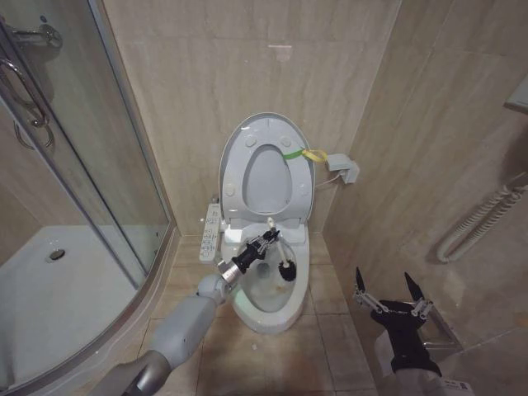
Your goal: Open the toilet lid, clean the toilet bowl with a toilet brush, close the toilet lid, and flush.
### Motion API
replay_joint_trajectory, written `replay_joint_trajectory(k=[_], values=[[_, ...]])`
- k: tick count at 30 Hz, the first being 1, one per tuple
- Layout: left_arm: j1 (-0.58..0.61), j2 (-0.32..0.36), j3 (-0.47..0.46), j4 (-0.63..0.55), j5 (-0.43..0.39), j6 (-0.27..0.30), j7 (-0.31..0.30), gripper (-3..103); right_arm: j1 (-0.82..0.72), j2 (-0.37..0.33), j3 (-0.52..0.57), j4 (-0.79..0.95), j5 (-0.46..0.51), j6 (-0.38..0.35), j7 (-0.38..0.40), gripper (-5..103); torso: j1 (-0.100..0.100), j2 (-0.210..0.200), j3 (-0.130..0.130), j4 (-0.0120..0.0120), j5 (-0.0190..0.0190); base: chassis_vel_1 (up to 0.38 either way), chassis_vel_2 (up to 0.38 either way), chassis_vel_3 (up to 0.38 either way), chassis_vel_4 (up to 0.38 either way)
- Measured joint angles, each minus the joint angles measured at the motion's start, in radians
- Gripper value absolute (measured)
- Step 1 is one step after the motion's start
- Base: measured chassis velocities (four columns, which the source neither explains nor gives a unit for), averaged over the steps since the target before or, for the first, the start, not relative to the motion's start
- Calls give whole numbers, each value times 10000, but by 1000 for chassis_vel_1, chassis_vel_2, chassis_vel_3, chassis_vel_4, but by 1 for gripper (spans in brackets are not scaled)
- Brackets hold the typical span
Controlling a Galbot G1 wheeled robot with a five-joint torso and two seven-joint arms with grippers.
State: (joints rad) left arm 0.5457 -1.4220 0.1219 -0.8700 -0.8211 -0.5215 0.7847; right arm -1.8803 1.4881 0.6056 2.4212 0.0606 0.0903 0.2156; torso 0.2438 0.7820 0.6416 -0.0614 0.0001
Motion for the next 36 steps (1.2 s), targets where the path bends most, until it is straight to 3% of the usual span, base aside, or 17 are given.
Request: replay_joint_trajectory(k=[9,15,20,26,33,36], values=[[580,-271,-363,874,462,-244,424,16,0,0,0,0,0,0,0,100,-1,1,-1,3,-1,0,0,0,0],[438,-523,-1070,2094,1086,-742,738,16,0,0,0,0,0,0,0,100,-3,4,-5,-1,-3,0,0,0,0],[473,-578,-1559,1867,2017,-1150,729,16,0,0,0,0,0,0,0,100,0,0,2,0,1,0,0,0,0],[837,-619,-1705,1296,2538,-1452,696,16,0,0,0,0,0,0,0,100,0,0,1,2,0,0,0,0,0],[799,-703,-1563,1392,2441,-1349,672,16,0,1,0,0,0,0,0,100,1,0,1,0,-1,0,0,0,0],[715,-268,-1003,1243,1711,-635,492,16,0,0,1,0,0,0,1,100,1,0,0,1,-1,0,0,0,0]])
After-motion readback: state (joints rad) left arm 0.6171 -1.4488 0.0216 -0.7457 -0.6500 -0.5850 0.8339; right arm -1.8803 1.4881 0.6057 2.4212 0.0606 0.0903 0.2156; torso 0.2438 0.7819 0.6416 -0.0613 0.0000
